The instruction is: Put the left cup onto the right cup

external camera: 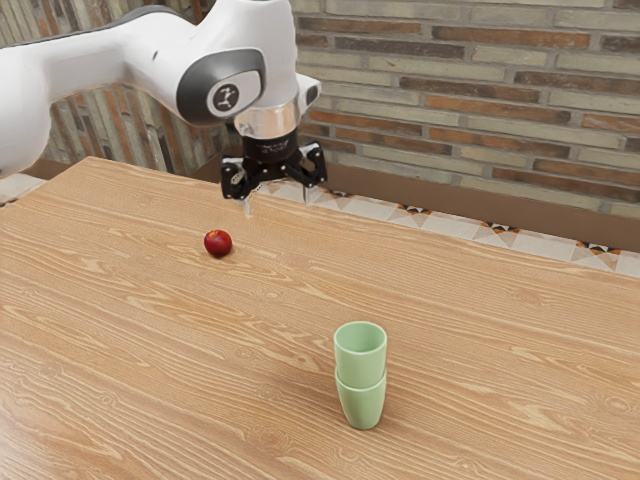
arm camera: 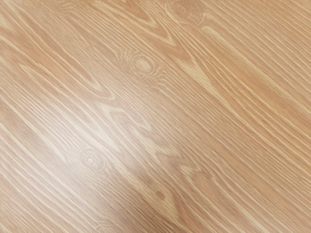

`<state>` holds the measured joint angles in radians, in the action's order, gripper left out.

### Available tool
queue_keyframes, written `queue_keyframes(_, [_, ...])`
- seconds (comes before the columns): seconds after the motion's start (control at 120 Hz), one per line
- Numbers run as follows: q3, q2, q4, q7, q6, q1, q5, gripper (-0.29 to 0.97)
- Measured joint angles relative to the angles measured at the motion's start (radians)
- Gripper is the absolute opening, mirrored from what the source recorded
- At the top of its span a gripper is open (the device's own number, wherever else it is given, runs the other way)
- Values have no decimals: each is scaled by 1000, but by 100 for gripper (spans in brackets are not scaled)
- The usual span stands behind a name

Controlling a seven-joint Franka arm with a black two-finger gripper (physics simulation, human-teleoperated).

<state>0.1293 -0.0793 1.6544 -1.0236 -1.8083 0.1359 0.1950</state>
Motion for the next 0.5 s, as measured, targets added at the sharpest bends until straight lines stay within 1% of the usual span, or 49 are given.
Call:
queue_keyframes(0.267, [-157,75,6,317,21,-8,-2,68])
queue_keyframes(0.425, [-177,130,62,473,22,-69,-4,68])
queue_keyframes(0.5, [-178,163,85,533,23,-60,-4,68])
